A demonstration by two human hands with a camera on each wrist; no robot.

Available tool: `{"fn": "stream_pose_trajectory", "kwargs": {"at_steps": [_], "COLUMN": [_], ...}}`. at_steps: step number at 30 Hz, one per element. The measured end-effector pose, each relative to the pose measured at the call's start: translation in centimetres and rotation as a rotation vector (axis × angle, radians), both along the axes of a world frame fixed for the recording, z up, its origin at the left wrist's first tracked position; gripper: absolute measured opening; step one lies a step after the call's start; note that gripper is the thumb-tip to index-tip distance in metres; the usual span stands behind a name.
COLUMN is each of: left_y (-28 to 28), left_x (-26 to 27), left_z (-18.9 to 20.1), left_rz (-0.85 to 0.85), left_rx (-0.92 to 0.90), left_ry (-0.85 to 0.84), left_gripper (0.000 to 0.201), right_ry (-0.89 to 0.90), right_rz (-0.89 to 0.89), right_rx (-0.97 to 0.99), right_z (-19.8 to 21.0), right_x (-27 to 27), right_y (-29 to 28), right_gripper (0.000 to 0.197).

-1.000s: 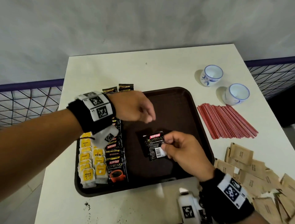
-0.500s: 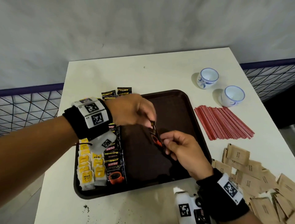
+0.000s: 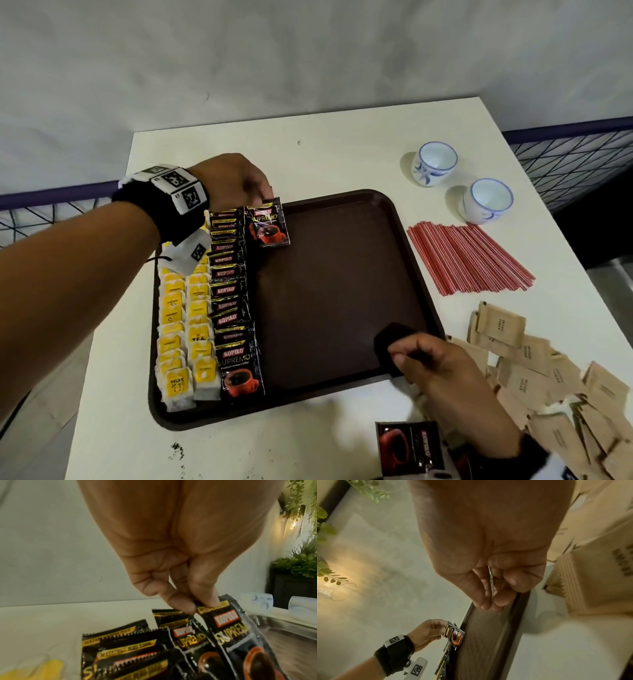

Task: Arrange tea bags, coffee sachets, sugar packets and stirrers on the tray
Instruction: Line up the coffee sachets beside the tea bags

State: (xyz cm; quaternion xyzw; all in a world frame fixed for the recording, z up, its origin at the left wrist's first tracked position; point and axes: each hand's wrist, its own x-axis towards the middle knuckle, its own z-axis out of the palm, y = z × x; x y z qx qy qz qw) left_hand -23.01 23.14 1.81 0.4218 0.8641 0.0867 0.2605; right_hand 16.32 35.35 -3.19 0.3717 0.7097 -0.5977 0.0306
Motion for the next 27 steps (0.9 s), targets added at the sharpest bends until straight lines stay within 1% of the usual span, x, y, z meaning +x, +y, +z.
{"fn": "stream_pose_trajectory", "kwargs": {"at_steps": [2,4,11,12,14,15,18,20,22,24,27], "left_y": [0.1,0.2,0.0,0.0,-0.2,-0.3,-0.6,-0.7,-0.7,-0.6,-0.5], "left_x": [0.1,0.3,0.2,0.5,0.6,0.7,0.6,0.6,0.6,0.6,0.4], "left_z": [-0.2,-0.4,-0.5,-0.6,-0.7,-0.9,-1.1,-1.1,-1.2,-1.3,-1.5], "left_rz": [-0.012,-0.008,0.028,0.035,0.049,0.057,0.082,0.08,0.077,0.076,0.066], "left_rx": [-0.002,0.012,0.023,0.022,0.018,0.021,0.039,0.042,0.048,0.059,0.072], "left_ry": [0.014,0.042,0.193,0.207,0.227,0.226,0.221,0.223,0.221,0.228,0.247], "left_gripper": [0.022,0.022,0.016,0.015,0.015,0.014,0.013,0.013,0.013,0.013,0.013], "right_ry": [-0.001,-0.01,-0.139,-0.147,-0.178,-0.207,-0.285,-0.319,-0.333,-0.335,-0.332], "right_rz": [0.024,0.047,0.095,0.136,0.294,0.377,0.572,0.685,0.74,0.757,0.741], "right_rx": [-0.003,0.049,0.258,0.312,0.399,0.422,0.492,0.571,0.639,0.688,0.718], "right_z": [0.1,0.3,2.3,2.5,2.8,2.9,2.5,1.9,1.3,0.4,-0.3], "right_x": [0.2,0.3,2.4,3.2,4.1,4.6,5.5,5.9,6.2,6.5,6.8], "right_y": [-0.2,-0.2,1.4,1.6,1.7,1.6,0.4,-0.7,-1.5,-2.0,-2.2], "right_gripper": [0.024,0.026,0.017,0.017,0.018,0.022,0.044,0.051,0.05,0.046,0.05]}}
